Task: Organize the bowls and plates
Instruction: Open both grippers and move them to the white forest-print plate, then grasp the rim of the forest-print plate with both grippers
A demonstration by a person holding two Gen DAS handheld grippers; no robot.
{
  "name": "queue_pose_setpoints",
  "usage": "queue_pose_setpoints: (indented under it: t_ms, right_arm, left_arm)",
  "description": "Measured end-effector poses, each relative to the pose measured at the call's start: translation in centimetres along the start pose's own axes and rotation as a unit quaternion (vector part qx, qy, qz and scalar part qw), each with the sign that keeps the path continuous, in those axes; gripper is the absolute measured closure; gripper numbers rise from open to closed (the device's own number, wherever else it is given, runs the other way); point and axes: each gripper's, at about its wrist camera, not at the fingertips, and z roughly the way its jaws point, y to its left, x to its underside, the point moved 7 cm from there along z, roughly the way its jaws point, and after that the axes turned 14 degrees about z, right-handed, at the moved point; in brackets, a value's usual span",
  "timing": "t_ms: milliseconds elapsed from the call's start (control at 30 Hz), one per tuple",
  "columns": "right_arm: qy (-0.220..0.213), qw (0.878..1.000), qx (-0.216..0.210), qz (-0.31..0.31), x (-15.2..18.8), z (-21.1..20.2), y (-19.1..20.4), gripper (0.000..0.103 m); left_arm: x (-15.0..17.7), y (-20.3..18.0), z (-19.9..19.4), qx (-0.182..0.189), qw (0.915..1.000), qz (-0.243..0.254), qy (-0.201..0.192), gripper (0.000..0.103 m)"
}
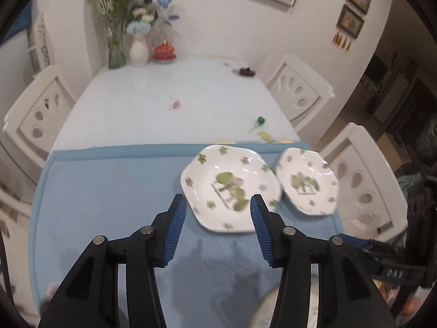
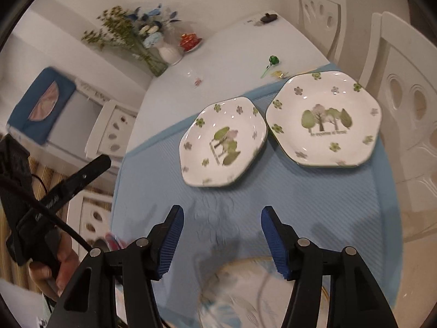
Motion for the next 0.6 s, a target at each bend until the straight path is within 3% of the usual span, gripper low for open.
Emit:
queue_pose_setpoints:
  t_ms: [133,267,467,600]
  right_arm:
    - [0.01,0.999,0.015,0.036,-1.7,3.6,-0.1,0.046]
    - [0.03,0.997,0.039,0.064,-3.2,7.5,-1.5,0.046]
    - [0.04,0.993,0.071,0.086,-5.2,11.9,-3.7,0.049]
    - [0.04,0.993,0.087,0.063,-5.7,14.0,-3.7,0.059]
  left_arm:
    - [-1.5,2.9,5.9,0.046,0.9967,-0.03,0.06,0.057]
    - [-1.3,4.9,11.9,0.086,0.9875,-0.061,0.117,0.057]
    - [-0.2,5.2,18.4,0.092,0.9817,-0.055,0.157,0.057]
    - [0.7,5.6,21.4,0.095,0.9771,-0.086,0.17,0.063]
